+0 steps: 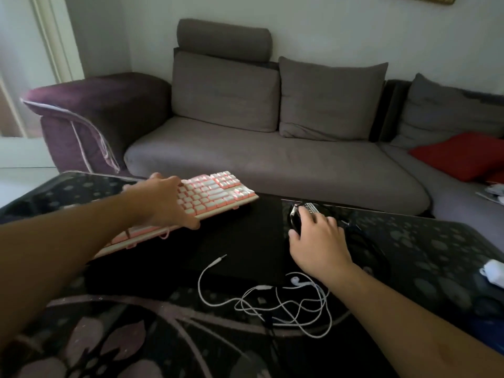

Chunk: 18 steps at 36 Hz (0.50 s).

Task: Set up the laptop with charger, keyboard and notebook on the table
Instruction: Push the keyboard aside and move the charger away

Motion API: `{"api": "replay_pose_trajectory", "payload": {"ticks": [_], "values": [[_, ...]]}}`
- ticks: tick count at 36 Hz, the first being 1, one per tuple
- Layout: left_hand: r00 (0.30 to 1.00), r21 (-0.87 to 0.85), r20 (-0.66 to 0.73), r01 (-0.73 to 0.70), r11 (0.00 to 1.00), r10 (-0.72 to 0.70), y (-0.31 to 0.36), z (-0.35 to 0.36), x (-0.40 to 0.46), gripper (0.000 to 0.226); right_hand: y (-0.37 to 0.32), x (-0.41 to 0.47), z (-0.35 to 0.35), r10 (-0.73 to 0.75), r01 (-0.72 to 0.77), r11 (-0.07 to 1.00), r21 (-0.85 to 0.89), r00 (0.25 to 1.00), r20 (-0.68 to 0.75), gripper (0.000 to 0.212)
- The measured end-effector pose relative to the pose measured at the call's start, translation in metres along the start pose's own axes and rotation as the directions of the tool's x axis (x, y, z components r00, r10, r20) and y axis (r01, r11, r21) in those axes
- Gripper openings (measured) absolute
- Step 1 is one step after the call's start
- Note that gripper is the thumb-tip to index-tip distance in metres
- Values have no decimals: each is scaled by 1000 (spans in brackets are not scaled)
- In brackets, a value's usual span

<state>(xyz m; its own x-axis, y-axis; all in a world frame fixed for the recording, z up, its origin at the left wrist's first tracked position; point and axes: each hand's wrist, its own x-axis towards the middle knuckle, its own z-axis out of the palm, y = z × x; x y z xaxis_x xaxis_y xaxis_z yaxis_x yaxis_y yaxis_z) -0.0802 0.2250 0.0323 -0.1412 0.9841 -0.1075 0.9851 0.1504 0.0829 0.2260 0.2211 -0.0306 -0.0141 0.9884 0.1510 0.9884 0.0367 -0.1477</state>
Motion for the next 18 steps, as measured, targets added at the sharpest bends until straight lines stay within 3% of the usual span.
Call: {"api": "replay_pose_trajectory", "payload": {"ticks": [4, 7, 9, 13, 18], "values": [[989, -28, -99, 103, 994, -106, -57, -5, -32, 135, -4, -13, -8, -42, 43, 999, 18, 997, -64, 41], [967, -51, -213, 131, 990, -139, -89, -10, -63, 128, -21, -26, -18, -54, 59, 997, 45, 993, -105, 40], [947, -134, -189, 236, 962, -259, -110, -5, -83, 124, -37, -38, -24, -95, 98, 995, 35, 993, -72, 44], [856, -213, -141, 464, 860, -497, -176, 27, -88, 148, -66, -61, -27, -157, 156, 981, 114, 988, 3, 39], [841, -250, -94, 499, 830, -533, -228, 60, -100, 145, -104, -86, -20, -376, 337, 911, 237, 916, 142, 51]]}}
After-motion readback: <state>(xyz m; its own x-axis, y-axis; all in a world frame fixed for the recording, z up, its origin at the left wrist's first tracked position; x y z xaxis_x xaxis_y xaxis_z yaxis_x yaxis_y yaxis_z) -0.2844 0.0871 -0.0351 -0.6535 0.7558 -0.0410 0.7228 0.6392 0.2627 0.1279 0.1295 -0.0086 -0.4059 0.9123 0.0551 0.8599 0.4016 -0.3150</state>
